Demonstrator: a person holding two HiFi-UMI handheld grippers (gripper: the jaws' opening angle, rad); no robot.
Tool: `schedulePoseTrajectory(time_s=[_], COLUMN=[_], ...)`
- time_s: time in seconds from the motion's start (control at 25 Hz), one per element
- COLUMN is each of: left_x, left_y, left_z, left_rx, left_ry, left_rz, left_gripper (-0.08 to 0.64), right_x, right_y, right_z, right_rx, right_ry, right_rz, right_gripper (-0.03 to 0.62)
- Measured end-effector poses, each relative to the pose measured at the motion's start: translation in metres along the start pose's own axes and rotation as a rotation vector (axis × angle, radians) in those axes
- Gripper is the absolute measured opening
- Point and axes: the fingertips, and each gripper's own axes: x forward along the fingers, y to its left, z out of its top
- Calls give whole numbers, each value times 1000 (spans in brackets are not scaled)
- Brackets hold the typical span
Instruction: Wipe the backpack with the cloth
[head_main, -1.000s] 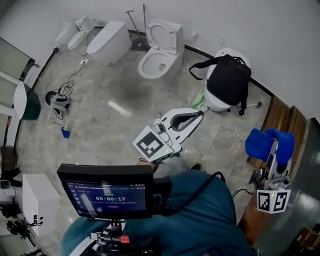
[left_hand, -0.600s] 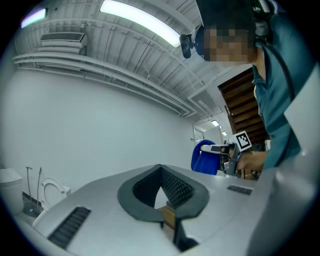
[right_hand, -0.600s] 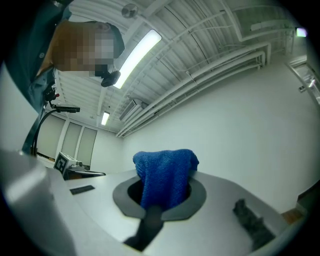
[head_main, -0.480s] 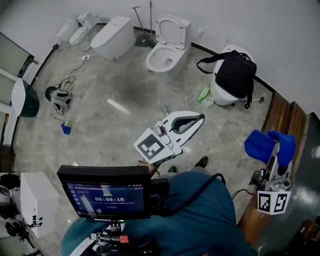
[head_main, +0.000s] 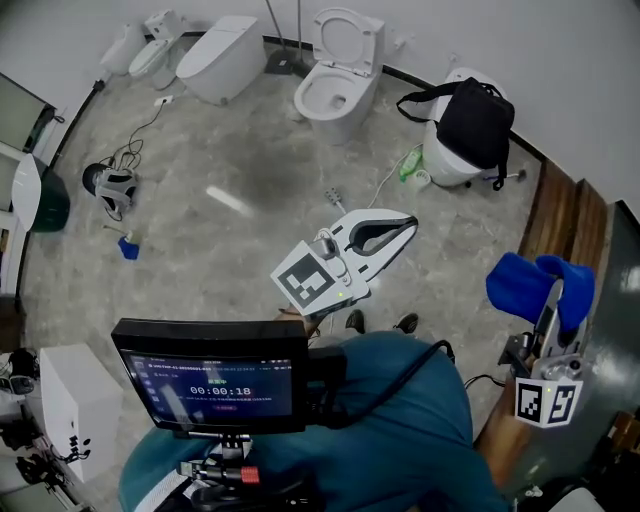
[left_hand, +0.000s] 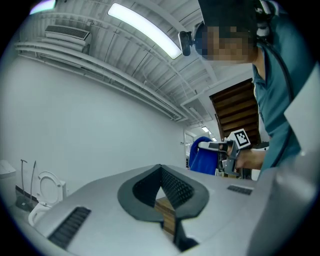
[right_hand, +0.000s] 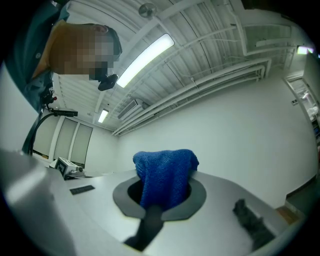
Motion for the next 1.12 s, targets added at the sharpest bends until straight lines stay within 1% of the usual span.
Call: schedulePoseTrajectory(time_s=[0.12,0.28,0.56,0.88,1.12], left_x=[-2,-1,10,14,16], left_y=[3,11,-2,-3,-11], left_z=[-2,1,-2,1,-1], left_rx=[4,-4,-5,3,9], left_ry=[-9,-16,0,1,4], left_rz=[1,13,-12,-3,0], left_gripper=[3,3,3,3,3], right_x=[2,10,6,6,1], right_y=[3,0,-8,-15,-19], right_z=[-2,-9,-8,-8,-6], right_rx=[-23,-10,-17,-11,-12], right_ry=[4,30,47,46,41], right_rz=[-3,-7,-19,-17,-10], right_gripper=[14,12,13,13,13])
